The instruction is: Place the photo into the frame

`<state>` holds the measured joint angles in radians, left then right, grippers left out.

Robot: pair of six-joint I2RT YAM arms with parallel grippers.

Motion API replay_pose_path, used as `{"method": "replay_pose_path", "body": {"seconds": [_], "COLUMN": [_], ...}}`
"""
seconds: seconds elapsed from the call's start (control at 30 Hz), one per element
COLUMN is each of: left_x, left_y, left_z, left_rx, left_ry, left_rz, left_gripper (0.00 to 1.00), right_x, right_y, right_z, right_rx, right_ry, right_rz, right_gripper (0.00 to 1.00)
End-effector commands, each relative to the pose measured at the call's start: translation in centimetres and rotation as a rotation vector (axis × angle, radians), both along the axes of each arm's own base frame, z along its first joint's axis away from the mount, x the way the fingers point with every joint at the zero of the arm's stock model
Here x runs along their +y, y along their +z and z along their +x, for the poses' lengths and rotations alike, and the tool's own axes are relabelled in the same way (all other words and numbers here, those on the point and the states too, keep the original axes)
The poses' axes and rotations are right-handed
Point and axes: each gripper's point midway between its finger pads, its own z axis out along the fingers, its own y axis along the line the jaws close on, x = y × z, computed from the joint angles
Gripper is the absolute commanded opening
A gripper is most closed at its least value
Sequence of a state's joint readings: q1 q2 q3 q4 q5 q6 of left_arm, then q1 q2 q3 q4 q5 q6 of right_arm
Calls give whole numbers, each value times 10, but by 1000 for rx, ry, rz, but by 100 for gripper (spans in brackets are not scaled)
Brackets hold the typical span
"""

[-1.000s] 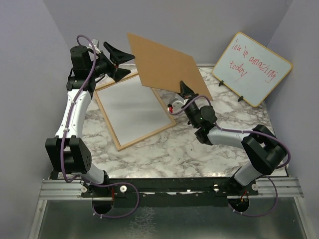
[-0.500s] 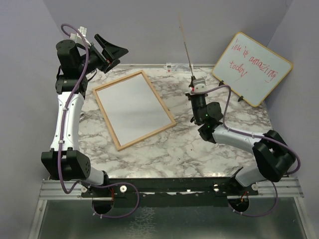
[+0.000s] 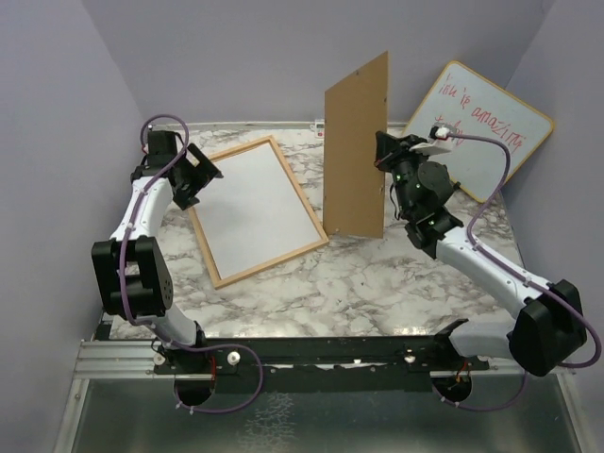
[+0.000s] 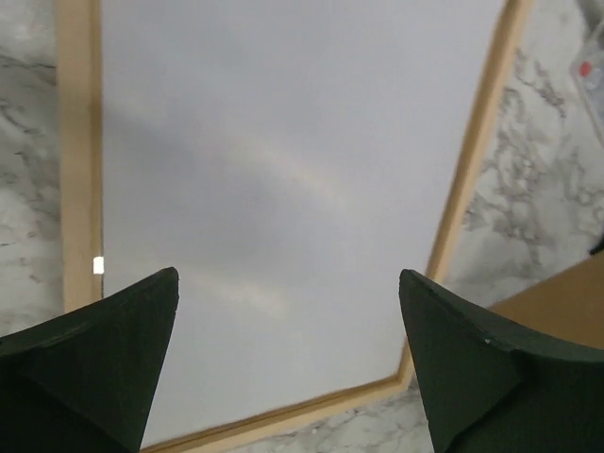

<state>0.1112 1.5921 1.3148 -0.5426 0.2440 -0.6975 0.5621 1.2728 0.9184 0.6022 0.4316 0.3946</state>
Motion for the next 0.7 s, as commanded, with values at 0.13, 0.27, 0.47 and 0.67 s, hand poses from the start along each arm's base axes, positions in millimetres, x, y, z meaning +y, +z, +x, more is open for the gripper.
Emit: {"method": "replay_pose_path", "body": {"seconds": [0.13, 0.27, 0.47, 0.67], "left_x": [62, 79, 90, 96], "left_y": [-80, -96, -86, -82], "left_z": [-33, -40, -24, -15], "left_rx": [267, 335, 292, 268], "left_ry": [104, 119, 81, 36], "left_rz": [314, 405, 485, 531], "left_gripper": [99, 99, 99, 99], "right_x": [2, -9, -36, -59], "right_y": [-32, -41, -68, -89], "right_z": [9, 18, 32, 45], "right_rx": [223, 253, 324, 396], "right_ry": [118, 123, 130, 205], "right_rz": [226, 184, 75, 73], "right_gripper": [0, 1, 1, 1]}}
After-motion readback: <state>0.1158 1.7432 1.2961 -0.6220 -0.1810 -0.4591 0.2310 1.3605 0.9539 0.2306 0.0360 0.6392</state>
